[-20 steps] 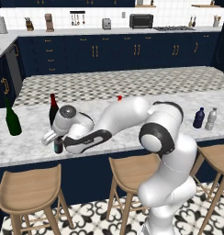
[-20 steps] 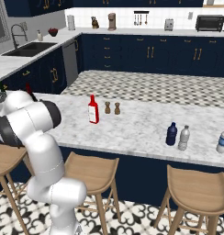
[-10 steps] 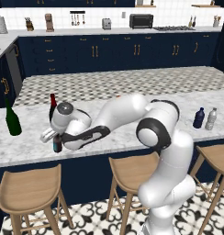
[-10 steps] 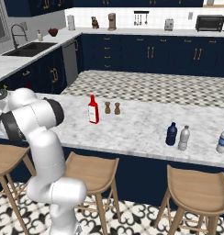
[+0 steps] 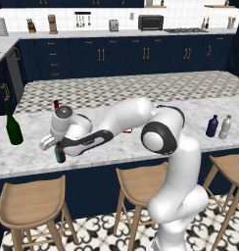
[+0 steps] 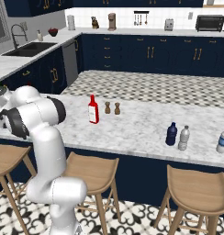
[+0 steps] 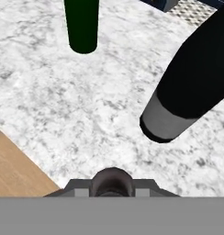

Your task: Move the plastic bottles in the middle to the plastics group, and the glass bottles in the middle to the glass group.

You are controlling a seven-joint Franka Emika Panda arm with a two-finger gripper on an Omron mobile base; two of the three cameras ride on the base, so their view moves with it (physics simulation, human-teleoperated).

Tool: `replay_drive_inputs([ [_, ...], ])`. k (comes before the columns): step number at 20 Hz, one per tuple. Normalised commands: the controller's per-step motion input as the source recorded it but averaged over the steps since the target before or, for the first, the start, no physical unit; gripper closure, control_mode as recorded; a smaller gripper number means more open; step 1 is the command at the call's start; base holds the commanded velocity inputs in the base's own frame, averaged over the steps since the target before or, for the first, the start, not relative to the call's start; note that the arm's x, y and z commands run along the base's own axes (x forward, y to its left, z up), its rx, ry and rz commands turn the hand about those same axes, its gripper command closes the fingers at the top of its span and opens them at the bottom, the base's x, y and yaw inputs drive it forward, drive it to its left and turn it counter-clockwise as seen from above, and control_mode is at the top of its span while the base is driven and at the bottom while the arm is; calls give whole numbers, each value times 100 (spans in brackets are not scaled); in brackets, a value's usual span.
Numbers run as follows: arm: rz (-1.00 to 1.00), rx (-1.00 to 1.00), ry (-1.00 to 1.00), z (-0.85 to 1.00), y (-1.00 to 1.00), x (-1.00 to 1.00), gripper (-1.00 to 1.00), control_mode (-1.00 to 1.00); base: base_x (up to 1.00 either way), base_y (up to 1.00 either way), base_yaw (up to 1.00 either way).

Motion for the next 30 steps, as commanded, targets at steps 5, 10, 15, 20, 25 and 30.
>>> replay_drive_inputs([
  [5, 0, 0, 4, -43, -4, 16, 100, -100, 0, 0, 0],
  [10, 0, 0, 0, -46, -20, 0, 100, -100, 0, 0, 0],
  [15, 0, 0, 1, -48, -20, -3, 100, -100, 0, 0, 0],
  [20, 0, 0, 0, -33, -17, 0, -100, -100, 0, 0, 0],
  [25, 0, 0, 0, -9, -8, 2, -100, -100, 0, 0, 0],
  [30, 0, 5, 0, 8, -7, 0, -100, -100, 0, 0, 0],
])
